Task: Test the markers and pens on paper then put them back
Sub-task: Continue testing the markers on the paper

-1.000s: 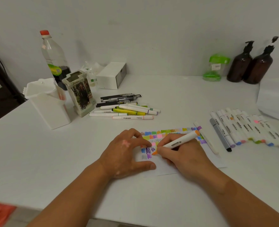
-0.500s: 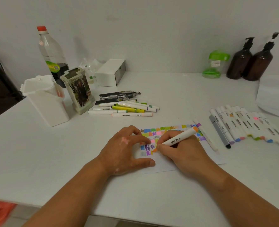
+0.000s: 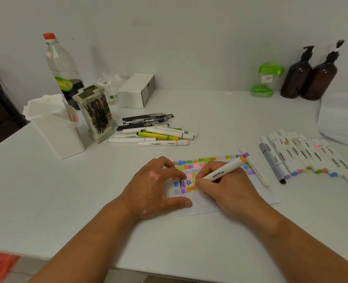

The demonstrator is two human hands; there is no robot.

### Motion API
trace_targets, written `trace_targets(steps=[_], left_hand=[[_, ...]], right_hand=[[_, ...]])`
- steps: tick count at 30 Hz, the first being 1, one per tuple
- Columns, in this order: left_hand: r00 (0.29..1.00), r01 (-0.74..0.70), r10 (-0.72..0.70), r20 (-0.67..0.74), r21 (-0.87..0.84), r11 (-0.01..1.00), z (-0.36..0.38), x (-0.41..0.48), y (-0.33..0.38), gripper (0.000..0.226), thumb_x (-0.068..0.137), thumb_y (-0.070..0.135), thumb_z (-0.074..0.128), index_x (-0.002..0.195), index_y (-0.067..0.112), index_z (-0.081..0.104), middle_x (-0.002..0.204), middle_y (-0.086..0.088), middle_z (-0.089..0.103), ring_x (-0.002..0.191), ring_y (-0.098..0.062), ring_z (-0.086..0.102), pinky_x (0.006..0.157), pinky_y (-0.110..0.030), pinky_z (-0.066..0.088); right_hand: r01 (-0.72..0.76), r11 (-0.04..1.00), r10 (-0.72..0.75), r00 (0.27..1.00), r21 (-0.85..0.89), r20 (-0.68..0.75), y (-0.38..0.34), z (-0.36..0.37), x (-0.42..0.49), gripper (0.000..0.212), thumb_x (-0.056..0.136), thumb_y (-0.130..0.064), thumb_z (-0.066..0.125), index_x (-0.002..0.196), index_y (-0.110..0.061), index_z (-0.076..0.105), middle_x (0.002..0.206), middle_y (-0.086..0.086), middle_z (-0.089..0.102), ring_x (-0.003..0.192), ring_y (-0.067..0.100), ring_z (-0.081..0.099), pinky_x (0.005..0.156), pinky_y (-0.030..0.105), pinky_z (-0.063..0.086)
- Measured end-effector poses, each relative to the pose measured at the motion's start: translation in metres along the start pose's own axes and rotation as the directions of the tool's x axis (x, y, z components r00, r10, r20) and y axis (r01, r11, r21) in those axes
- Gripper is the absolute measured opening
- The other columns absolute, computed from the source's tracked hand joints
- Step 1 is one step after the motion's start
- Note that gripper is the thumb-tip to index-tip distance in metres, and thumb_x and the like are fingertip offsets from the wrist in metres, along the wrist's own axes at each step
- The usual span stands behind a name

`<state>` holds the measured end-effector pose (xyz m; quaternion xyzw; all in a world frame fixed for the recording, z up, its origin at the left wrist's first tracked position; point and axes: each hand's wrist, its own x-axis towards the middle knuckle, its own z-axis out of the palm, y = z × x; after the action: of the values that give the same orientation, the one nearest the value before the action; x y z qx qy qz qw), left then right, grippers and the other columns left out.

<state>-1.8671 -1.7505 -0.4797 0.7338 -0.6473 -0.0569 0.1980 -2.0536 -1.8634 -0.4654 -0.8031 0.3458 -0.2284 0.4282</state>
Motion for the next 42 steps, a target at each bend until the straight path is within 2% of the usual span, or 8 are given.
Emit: trace_targets(steps=[9, 14, 18, 22, 27, 32, 36, 42], left_hand=[[1.0, -0.002, 0.002, -0.007, -0.023, 1.0, -0.002, 0.0, 0.0, 0.072, 0.07, 0.08, 0.062, 0.131, 0.043, 0.053, 0.123, 0.019, 0.05, 0.112, -0.001, 0.045, 0.092, -0.018, 0.042], [0.951, 0.096, -0.228, -0.208, -0.503, 0.859, -0.012, -0.002, -0.004, 0.028, 0.084, 0.023, 0.043, 0.11, 0.03, 0.05, 0.095, 0.008, 0.058, 0.085, -0.002, 0.054, 0.071, -0.008, 0.04], [0.861, 0.166, -0.401, -0.311, -0.574, 0.802, -0.013, -0.002, -0.011, 0.025, 0.096, -0.002, 0.04, 0.099, 0.02, 0.05, 0.089, 0.004, 0.06, 0.076, 0.001, 0.053, 0.065, -0.011, 0.042], [0.874, 0.112, -0.4, -0.276, -0.688, 0.718, -0.011, 0.0, -0.008, 0.023, 0.101, 0.007, 0.049, 0.107, 0.03, 0.048, 0.099, 0.012, 0.071, 0.083, -0.008, 0.067, 0.073, -0.021, 0.055], [0.937, 0.089, -0.336, -0.095, -0.864, 0.495, -0.012, -0.001, 0.003, 0.043, 0.08, 0.025, 0.069, 0.113, 0.022, 0.042, 0.112, 0.007, 0.075, 0.094, -0.021, 0.074, 0.079, -0.025, 0.059], [0.966, 0.103, -0.256, -0.04, -0.848, 0.52, -0.012, -0.002, 0.003, 0.035, 0.077, 0.021, 0.073, 0.103, 0.009, 0.053, 0.106, 0.001, 0.077, 0.087, -0.025, 0.075, 0.069, -0.024, 0.059], [0.973, 0.092, -0.222, -0.064, -0.774, 0.627, -0.012, -0.003, 0.001, 0.024, 0.075, 0.032, 0.078, 0.098, 0.031, 0.074, 0.107, 0.007, 0.074, 0.097, -0.019, 0.072, 0.074, -0.028, 0.061], [0.963, 0.112, -0.258, -0.077, -0.757, 0.644, -0.011, -0.003, 0.003, 0.031, 0.063, 0.043, 0.081, 0.09, 0.033, 0.072, 0.096, 0.007, 0.074, 0.087, -0.026, 0.07, 0.072, -0.028, 0.061]], right_hand=[[-0.031, 0.995, 0.033, 0.999, 0.092, -0.024, -0.001, -0.001, 0.0, 0.017, 0.082, -0.019, 0.076, 0.071, -0.03, 0.071, 0.056, -0.012, 0.063, 0.048, 0.002, 0.056, 0.043, 0.012, 0.038], [-0.08, 0.834, 0.148, 0.986, 0.546, -0.082, -0.001, -0.011, 0.004, 0.024, 0.088, -0.005, 0.069, 0.069, -0.019, 0.07, 0.053, 0.002, 0.056, 0.044, 0.013, 0.049, 0.039, 0.022, 0.034], [-0.043, 0.784, 0.137, 0.985, 0.619, -0.106, -0.003, -0.014, 0.005, 0.028, 0.089, -0.001, 0.068, 0.068, -0.02, 0.071, 0.054, 0.004, 0.056, 0.044, 0.013, 0.049, 0.037, 0.022, 0.035], [-0.015, 0.781, 0.098, 0.99, 0.624, -0.099, -0.003, -0.014, 0.004, 0.026, 0.09, -0.001, 0.068, 0.071, -0.019, 0.071, 0.055, 0.005, 0.056, 0.045, 0.013, 0.049, 0.037, 0.023, 0.036], [0.015, 0.758, 0.05, 0.995, 0.652, -0.081, -0.002, -0.013, 0.004, 0.014, 0.081, -0.012, 0.077, 0.073, -0.017, 0.066, 0.055, 0.007, 0.056, 0.046, 0.015, 0.049, 0.038, 0.023, 0.035], [0.051, 0.774, -0.032, 0.999, 0.631, -0.041, 0.001, -0.012, 0.004, 0.007, 0.077, -0.018, 0.075, 0.076, -0.014, 0.069, 0.063, 0.013, 0.063, 0.053, 0.02, 0.057, 0.041, 0.025, 0.04], [0.058, 0.719, -0.089, 0.996, 0.692, 0.009, 0.0, -0.011, 0.003, 0.007, 0.08, -0.014, 0.067, 0.079, -0.017, 0.074, 0.069, 0.015, 0.068, 0.059, 0.022, 0.062, 0.042, 0.024, 0.043], [0.065, 0.754, -0.124, 0.991, 0.654, 0.045, -0.002, -0.009, 0.002, 0.007, 0.082, -0.014, 0.067, 0.085, -0.014, 0.074, 0.075, 0.019, 0.071, 0.063, 0.025, 0.066, 0.044, 0.026, 0.045]])
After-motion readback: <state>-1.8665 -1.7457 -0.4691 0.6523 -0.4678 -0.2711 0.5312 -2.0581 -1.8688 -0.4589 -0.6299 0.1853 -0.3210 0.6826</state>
